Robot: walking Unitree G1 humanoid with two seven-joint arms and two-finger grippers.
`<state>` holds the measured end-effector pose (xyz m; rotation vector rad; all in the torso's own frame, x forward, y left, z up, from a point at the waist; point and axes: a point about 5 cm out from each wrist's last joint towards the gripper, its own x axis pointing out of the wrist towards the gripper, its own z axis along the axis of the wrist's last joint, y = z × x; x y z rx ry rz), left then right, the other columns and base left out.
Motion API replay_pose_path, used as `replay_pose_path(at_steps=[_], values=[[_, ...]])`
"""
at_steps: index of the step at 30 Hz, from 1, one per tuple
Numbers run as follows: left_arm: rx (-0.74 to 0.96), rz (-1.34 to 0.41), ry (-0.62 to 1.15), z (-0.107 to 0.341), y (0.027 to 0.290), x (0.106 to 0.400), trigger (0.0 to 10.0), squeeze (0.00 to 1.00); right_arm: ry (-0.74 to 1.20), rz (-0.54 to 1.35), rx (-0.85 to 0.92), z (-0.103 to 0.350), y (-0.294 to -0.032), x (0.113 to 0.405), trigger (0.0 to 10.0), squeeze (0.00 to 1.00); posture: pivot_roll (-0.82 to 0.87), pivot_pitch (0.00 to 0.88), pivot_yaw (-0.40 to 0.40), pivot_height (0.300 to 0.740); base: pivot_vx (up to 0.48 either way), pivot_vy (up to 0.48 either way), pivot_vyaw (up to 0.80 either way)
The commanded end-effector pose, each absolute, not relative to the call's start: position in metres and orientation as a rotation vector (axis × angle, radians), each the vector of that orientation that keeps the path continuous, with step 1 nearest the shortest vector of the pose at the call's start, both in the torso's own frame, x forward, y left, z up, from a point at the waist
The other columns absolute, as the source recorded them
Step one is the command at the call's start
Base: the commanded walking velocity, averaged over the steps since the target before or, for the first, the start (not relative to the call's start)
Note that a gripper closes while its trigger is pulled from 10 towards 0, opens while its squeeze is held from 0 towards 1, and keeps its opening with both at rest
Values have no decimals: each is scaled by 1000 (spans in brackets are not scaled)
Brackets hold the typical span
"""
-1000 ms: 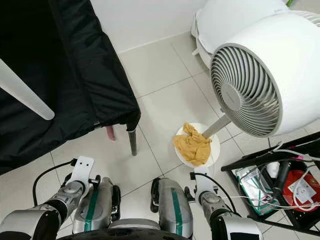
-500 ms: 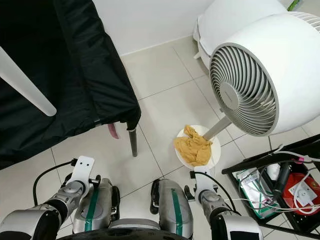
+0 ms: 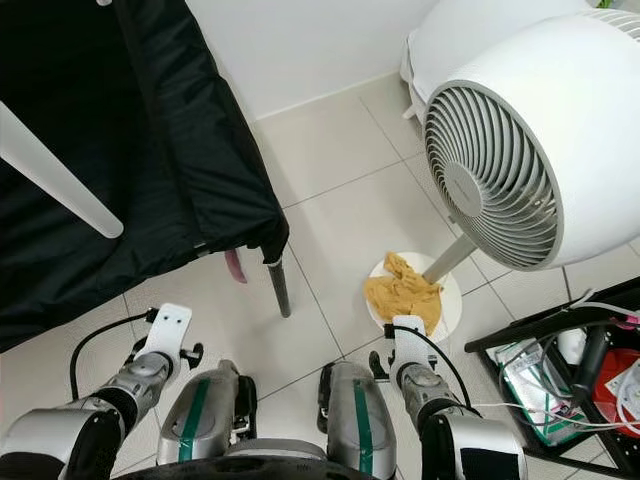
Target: Building children table
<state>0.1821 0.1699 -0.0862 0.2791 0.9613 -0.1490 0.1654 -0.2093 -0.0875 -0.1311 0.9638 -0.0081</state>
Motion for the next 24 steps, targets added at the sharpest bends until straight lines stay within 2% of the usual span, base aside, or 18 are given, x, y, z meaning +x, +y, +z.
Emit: replay_pose_path(at_steps=[1, 3, 13, 24], values=[[281, -171, 981, -88, 169, 178, 10000, 0, 976, 6, -138, -89, -208, 161, 10000, 0, 2, 0, -1, 740, 0, 0, 0], [281, -191, 961, -87, 165, 182, 10000, 0, 962, 53, -170, -89, -207, 162, 10000, 0, 20, 0, -23, 740, 0, 0, 0], [280, -224, 941, -87, 158, 181, 10000, 0, 919, 110, -182, -84, -203, 172, 10000, 0, 36, 0, -29, 740, 0, 0, 0], [279, -183, 957, -88, 169, 176, 10000, 0, 913, 109, -179, -84, -203, 173, 10000, 0, 46, 0, -24, 740, 0, 0, 0]])
